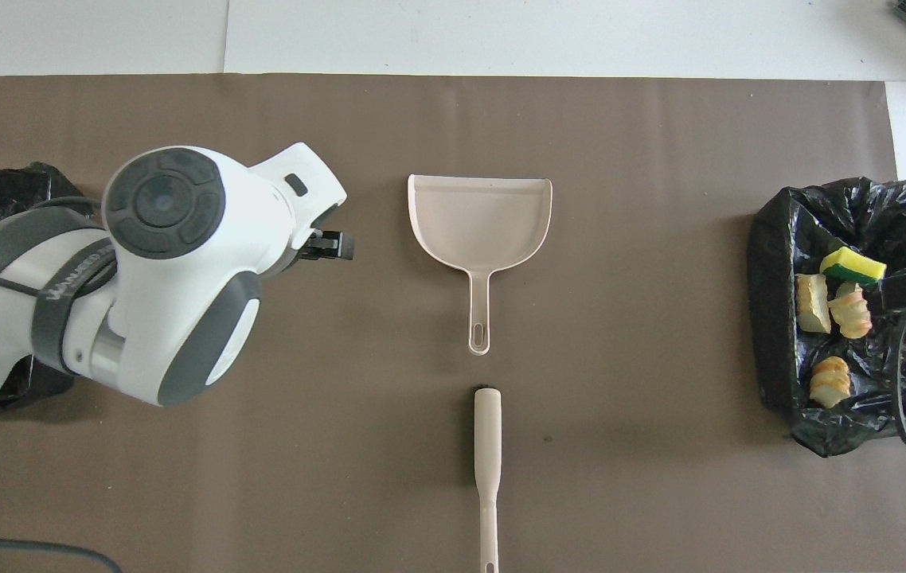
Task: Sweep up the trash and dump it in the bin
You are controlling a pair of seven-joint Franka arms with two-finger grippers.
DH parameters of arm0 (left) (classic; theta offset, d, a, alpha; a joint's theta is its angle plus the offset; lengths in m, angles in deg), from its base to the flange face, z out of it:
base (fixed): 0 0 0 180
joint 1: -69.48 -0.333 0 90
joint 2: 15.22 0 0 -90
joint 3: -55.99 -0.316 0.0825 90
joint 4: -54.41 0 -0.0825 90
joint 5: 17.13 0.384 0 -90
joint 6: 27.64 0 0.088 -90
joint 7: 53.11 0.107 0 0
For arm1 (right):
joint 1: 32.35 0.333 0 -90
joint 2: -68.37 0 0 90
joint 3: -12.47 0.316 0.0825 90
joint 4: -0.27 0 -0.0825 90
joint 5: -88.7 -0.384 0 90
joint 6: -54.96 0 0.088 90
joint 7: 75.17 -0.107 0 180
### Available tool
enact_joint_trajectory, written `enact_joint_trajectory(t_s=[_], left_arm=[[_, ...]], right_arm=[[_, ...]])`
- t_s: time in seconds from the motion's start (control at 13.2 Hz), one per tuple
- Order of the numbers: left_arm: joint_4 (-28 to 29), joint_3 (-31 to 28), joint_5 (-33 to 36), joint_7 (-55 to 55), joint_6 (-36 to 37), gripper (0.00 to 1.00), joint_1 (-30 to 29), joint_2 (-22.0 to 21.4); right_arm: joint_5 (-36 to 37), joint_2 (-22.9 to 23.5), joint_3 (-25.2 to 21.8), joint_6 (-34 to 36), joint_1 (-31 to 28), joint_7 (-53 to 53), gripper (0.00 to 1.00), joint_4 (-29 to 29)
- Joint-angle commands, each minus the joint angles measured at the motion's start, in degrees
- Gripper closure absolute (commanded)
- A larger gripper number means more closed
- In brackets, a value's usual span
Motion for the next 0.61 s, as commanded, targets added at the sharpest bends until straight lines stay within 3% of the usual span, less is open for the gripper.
enact_joint_trajectory(t_s=[0.0,0.15,0.3,0.53], left_arm=[[2.20,0.20,-0.94,11.15,6.21,0.00,-5.73,-7.24],[-4.72,0.02,-5.67,18.82,14.20,0.00,-11.60,-7.87],[-11.67,-0.07,-6.14,24.53,21.77,0.00,-14.87,-7.26],[-17.39,-0.25,-6.48,26.32,25.22,0.00,-18.74,-6.03]], right_arm=[[0.05,-1.31,0.12,-0.42,-0.33,1.50,0.00,-1.39],[0.05,-1.31,0.12,-0.42,-0.33,1.50,0.00,-1.39],[0.05,-1.31,0.12,-0.42,-0.33,1.50,0.00,-1.39],[0.05,-1.31,0.12,-0.42,-0.33,1.50,0.00,-1.39]])
